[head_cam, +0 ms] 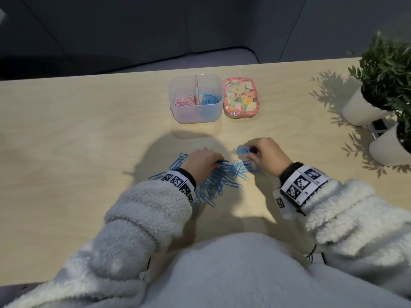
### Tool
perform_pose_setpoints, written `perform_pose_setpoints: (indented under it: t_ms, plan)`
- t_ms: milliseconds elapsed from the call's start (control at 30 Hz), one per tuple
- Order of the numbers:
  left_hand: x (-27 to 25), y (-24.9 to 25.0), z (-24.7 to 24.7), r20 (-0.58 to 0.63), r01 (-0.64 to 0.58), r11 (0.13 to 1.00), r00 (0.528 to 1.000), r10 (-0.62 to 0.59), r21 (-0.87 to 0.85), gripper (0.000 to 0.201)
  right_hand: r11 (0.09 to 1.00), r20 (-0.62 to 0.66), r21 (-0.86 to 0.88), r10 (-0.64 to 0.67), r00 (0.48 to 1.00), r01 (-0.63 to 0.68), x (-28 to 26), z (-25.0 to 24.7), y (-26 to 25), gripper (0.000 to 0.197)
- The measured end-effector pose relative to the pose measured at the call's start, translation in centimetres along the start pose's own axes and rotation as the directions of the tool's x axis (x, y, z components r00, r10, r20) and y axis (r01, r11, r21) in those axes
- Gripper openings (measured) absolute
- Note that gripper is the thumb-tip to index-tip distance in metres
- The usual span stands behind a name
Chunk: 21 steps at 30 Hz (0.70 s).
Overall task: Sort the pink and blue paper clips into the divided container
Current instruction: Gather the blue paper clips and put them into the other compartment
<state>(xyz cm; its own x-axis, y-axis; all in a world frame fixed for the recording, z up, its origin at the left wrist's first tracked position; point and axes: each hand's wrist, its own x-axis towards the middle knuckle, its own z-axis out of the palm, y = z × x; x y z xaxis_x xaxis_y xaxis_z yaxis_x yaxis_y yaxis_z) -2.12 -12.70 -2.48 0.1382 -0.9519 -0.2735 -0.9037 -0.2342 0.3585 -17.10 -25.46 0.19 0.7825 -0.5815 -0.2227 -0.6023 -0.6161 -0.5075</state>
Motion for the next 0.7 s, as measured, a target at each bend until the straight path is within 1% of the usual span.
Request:
perform_pose_setpoints:
  t_ms: [33, 100, 133, 233, 300, 367, 400, 467, 533, 567, 633, 700]
  plan:
    - [-0.1, -0.1, -0.1, -0.029, 0.005, 1.0, 1.0, -0.005, -0.025, 0.027, 0.997, -0.02, 0.078, 0.008, 1.0, -0.006, 0.7, -0.8, -0.4, 0.005]
    - [-0.3, -0.1, -0.4, -0.074, 0.012, 0.999, 0.997, -0.016, -0.053, 0.028, 0.983, -0.048, 0.185, 0.012, 0.999, -0.003, 2.7, -2.4, -1.7, 0.024]
    - [-0.3, -0.1, -0.5, -0.093, 0.012, 0.998, 0.996, -0.018, -0.063, 0.028, 0.975, -0.065, 0.224, 0.015, 0.998, 0.0, 4.0, -3.2, -2.5, 0.029]
    - [-0.6, -0.3, -0.8, -0.166, -0.007, 0.988, 0.986, -0.018, -0.151, 0.025, 0.957, -0.114, 0.289, 0.029, 0.993, 0.006, 8.3, -4.9, -4.6, 0.021]
    - [-0.7, -0.5, -1.2, -0.205, -0.011, 0.976, 0.978, -0.035, -0.216, 0.024, 0.951, -0.128, 0.308, 0.035, 0.991, 0.006, 11.2, -5.4, -6.0, 0.022]
    - [-0.6, -0.6, -1.7, -0.241, -0.007, 0.968, 0.969, -0.055, -0.251, 0.022, 0.953, -0.143, 0.303, 0.045, 0.989, 0.001, 13.5, -5.6, -7.1, 0.031]
    - [-0.5, -0.6, -2.1, -0.255, -0.004, 0.965, 0.965, -0.065, -0.262, 0.02, 0.958, -0.146, 0.287, 0.066, 0.987, -0.021, 14.5, -5.6, -7.5, 0.034]
    - [-0.1, -0.8, -3.1, -0.28, 0.002, 0.961, 0.956, -0.083, -0.278, 0.018, 0.959, -0.14, 0.274, 0.119, 0.983, -0.077, 15.8, -5.4, -8.2, 0.028]
    - [0.4, -1.1, -4.5, -0.315, 0.022, 0.951, 0.941, -0.124, -0.309, 0.016, 0.956, -0.103, 0.27, 0.145, 0.984, -0.113, 16.3, -5.0, -8.7, 0.016]
    - [0.7, -1.3, -5.3, -0.34, 0.029, 0.942, 0.929, -0.149, -0.333, 0.016, 0.964, -0.089, 0.245, 0.128, 0.988, -0.103, 16.3, -4.9, -8.8, 0.011]
    - [1.5, -1.6, -7.0, -0.4, 0.03, 0.927, 0.896, -0.19, -0.374, 0.017, 0.973, -0.08, 0.218, 0.1, 0.992, -0.08, 15.8, -5.0, -9.0, 0.018]
    - [2.7, -1.5, -8.5, -0.456, 0.03, 0.918, 0.861, -0.225, -0.396, 0.022, 0.965, -0.106, 0.257, 0.081, 0.991, -0.052, 15.0, -5.1, -8.6, 0.023]
